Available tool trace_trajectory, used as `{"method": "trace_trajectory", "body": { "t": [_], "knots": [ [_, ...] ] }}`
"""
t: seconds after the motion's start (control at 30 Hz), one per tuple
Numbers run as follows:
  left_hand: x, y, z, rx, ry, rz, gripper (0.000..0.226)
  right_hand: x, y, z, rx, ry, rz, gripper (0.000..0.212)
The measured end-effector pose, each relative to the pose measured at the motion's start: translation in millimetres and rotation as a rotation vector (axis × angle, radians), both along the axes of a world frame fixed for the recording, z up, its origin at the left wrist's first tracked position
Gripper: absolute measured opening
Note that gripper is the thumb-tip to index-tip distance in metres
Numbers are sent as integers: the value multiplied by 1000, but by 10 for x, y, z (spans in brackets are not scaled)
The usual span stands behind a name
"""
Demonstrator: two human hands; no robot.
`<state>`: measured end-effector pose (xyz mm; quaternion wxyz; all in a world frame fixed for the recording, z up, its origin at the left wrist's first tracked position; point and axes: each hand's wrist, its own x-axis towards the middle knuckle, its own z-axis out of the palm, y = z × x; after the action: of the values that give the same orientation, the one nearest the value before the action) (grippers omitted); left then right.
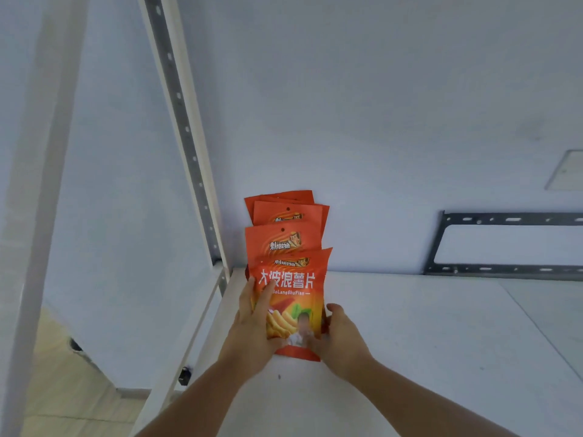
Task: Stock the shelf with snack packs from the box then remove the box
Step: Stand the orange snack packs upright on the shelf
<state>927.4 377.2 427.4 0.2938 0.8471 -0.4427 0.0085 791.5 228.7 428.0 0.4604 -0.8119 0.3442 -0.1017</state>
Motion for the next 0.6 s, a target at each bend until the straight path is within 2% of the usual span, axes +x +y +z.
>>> {"method": "trace_trajectory", "body": {
  "t": [0.1, 0.3, 0.47, 0.6],
  "knots": [
    [31, -30, 21, -40, -16, -4, 115, 37, -23, -54, -26, 49, -11, 68],
    [-68, 10, 4, -168, 102, 41, 118, 36, -18, -8, -60, 120, 47, 68],
    [-77, 12, 55, -141, 58, 70, 118, 103, 2, -105, -157, 165, -1, 79],
    [-70, 61, 55, -119, 70, 100, 117, 111, 1, -92, -148, 172, 21, 87]
  ]
}}
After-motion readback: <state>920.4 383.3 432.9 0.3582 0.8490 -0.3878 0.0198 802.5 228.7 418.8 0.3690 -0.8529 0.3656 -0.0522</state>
